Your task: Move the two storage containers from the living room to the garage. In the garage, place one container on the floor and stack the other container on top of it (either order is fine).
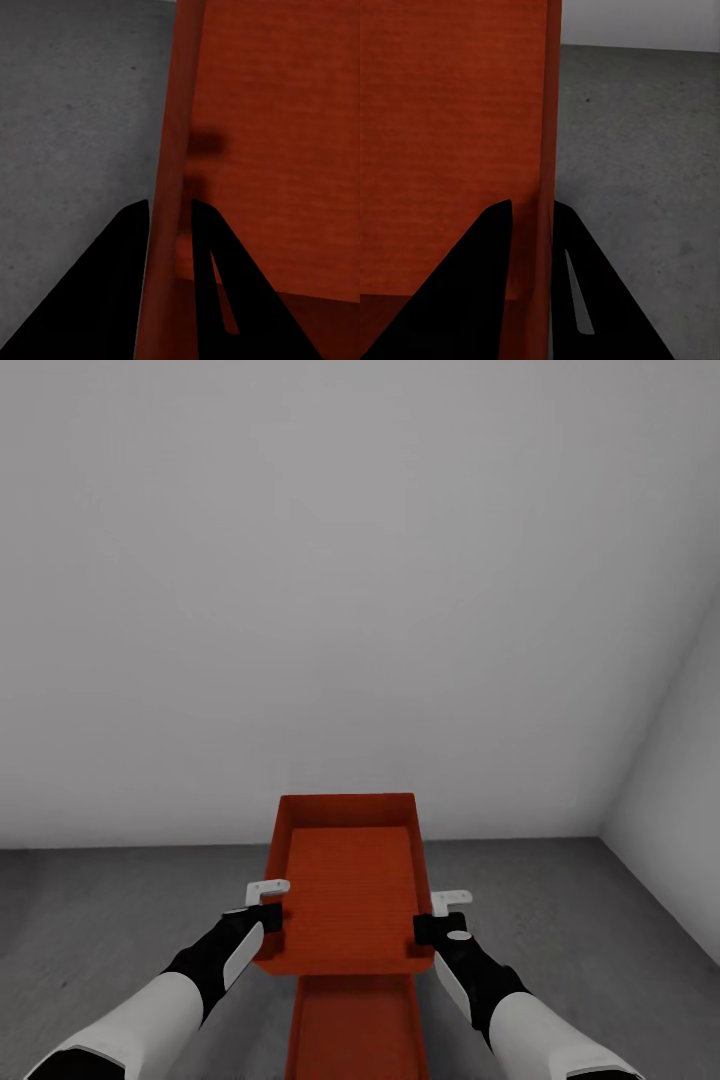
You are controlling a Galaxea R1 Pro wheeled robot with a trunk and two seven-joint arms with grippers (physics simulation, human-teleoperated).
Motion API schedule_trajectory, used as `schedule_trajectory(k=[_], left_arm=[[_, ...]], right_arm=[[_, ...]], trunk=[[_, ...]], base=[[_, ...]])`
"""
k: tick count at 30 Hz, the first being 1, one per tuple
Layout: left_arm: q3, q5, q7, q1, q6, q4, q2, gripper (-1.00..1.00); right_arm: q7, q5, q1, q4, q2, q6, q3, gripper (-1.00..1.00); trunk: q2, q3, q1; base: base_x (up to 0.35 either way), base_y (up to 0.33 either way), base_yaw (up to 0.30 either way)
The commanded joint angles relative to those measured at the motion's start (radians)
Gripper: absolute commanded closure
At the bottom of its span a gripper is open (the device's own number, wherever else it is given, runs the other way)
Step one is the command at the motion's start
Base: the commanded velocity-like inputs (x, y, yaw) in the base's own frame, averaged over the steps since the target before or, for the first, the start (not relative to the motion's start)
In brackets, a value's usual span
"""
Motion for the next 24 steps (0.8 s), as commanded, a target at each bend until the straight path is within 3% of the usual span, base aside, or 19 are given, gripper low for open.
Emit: schedule_trajectory(k=[1, 24], left_arm=[[0.070, -0.026, 0.025, -0.001, 0.008, -0.004, 0.001, 1.00], [0.070, -0.025, 0.025, -0.001, 0.008, -0.004, 0.001, 1.00]], right_arm=[[0.007, -0.006, 0.000, -0.002, 0.000, 0.008, 0.009, 1.00], [0.006, -0.006, 0.000, -0.002, 0.001, 0.008, 0.009, 1.00]], trunk=[[-0.001, -0.003, 0.000], [-0.001, -0.039, 0.000]], base=[[0.000, 0.000, 0.000], [0.000, 0.000, 0.000]])
